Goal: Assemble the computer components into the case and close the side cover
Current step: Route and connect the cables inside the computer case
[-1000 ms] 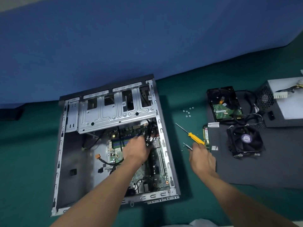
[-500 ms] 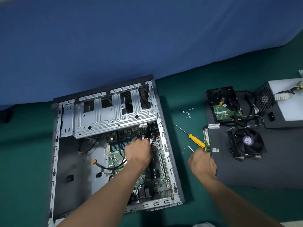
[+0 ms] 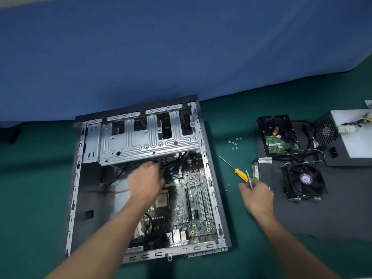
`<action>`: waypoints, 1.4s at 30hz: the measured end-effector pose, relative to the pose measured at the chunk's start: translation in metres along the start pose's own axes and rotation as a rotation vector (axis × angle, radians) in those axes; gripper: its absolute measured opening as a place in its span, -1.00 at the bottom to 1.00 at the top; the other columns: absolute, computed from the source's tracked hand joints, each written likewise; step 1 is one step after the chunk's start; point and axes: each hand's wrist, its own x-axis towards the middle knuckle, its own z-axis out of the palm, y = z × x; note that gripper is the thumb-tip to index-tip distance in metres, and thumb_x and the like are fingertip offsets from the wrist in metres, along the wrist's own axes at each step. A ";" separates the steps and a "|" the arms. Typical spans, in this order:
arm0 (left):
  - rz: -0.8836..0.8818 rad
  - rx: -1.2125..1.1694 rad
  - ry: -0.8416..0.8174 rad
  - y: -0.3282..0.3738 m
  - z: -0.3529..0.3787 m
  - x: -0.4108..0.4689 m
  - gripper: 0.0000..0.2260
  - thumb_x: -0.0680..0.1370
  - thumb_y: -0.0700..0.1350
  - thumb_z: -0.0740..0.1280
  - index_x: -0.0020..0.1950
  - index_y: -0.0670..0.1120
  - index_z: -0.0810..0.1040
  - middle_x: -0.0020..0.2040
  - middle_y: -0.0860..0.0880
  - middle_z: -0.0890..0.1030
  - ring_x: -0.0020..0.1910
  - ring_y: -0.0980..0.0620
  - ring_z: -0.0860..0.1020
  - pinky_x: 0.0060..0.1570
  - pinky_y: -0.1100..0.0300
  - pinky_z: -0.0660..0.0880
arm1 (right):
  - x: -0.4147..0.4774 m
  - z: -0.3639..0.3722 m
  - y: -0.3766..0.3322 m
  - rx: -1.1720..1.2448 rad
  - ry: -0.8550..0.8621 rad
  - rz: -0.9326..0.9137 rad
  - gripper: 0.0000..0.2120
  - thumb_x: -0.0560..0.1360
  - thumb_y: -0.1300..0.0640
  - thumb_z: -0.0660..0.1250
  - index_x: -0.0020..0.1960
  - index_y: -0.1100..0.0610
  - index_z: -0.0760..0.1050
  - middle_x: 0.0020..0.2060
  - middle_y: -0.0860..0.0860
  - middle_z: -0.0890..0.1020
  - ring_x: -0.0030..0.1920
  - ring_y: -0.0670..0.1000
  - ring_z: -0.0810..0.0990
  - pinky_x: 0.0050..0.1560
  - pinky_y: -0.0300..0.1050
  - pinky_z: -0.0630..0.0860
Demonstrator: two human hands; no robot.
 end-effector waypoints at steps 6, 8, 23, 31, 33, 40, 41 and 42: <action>-0.064 0.121 -0.035 -0.041 0.003 0.001 -0.89 0.53 -0.06 0.34 -0.16 -0.05 0.61 -0.30 0.03 0.52 -0.25 -0.06 0.59 -0.32 0.19 0.33 | -0.019 -0.022 -0.026 0.150 0.095 -0.135 -0.86 0.45 0.12 0.33 -0.27 0.11 0.48 -0.42 -0.05 0.52 -0.27 0.11 0.48 -0.18 -0.06 0.37; -0.043 0.153 -0.103 -0.034 0.010 0.000 -0.90 0.53 -0.09 0.31 -0.10 -0.05 0.61 -0.23 0.00 0.61 -0.17 -0.07 0.63 -0.28 0.18 0.34 | -0.029 -0.027 -0.035 0.204 0.126 -0.181 -0.87 0.44 0.11 0.34 -0.27 0.08 0.48 -0.43 -0.09 0.51 -0.33 0.02 0.45 -0.24 -0.09 0.35; -0.155 -0.943 -0.339 0.007 -0.027 -0.030 -0.91 0.55 -0.08 0.40 -0.15 -0.03 0.64 -0.22 0.05 0.66 -0.28 0.10 0.61 -0.30 0.30 0.43 | -0.103 0.006 -0.096 0.320 -0.062 -0.461 -0.88 0.48 0.10 0.38 -0.24 0.01 0.52 -0.33 -0.08 0.59 -0.44 -0.22 0.45 -0.45 -0.38 0.37; -0.211 -1.617 -0.334 0.026 -0.057 -0.055 -0.92 0.51 -0.19 0.43 -0.12 -0.10 0.73 -0.16 -0.11 0.71 -0.19 0.00 0.66 -0.15 0.22 0.58 | -0.116 0.026 -0.101 0.313 -0.104 -0.439 -0.91 0.48 0.02 0.40 -0.18 -0.01 0.56 -0.32 -0.16 0.65 -0.29 -0.22 0.62 -0.33 -0.39 0.46; -0.238 -1.672 -0.337 0.023 -0.056 -0.056 -0.93 0.49 -0.20 0.44 -0.10 -0.13 0.73 -0.14 -0.15 0.71 -0.14 -0.05 0.66 -0.05 0.15 0.59 | -0.117 0.027 -0.101 0.306 -0.098 -0.448 -0.94 0.48 0.08 0.41 -0.17 0.00 0.58 -0.30 -0.19 0.65 -0.24 -0.26 0.60 -0.29 -0.43 0.44; -0.255 -1.751 -0.398 0.020 -0.052 -0.057 -0.92 0.44 -0.28 0.46 -0.11 -0.19 0.72 -0.07 -0.20 0.70 0.01 -0.14 0.67 0.10 0.08 0.55 | -0.118 0.032 -0.100 0.254 -0.043 -0.449 -0.96 0.48 0.11 0.42 -0.15 0.04 0.59 -0.29 -0.16 0.60 -0.24 -0.25 0.53 -0.35 -0.43 0.37; -0.266 -1.773 -0.410 0.020 -0.051 -0.057 -0.92 0.43 -0.30 0.46 -0.11 -0.19 0.72 -0.06 -0.21 0.70 0.01 -0.14 0.67 0.10 0.08 0.55 | -0.118 0.032 -0.099 0.244 -0.030 -0.456 -0.95 0.48 0.12 0.42 -0.15 0.05 0.59 -0.30 -0.16 0.59 -0.25 -0.23 0.53 -0.35 -0.43 0.35; -0.268 -1.793 -0.424 0.021 -0.050 -0.057 -0.92 0.43 -0.31 0.46 -0.11 -0.19 0.72 -0.06 -0.22 0.70 0.01 -0.14 0.67 0.09 0.10 0.56 | -0.119 0.033 -0.099 0.231 -0.019 -0.466 -0.96 0.49 0.13 0.40 -0.14 0.06 0.59 -0.28 -0.16 0.58 -0.26 -0.22 0.52 -0.34 -0.43 0.33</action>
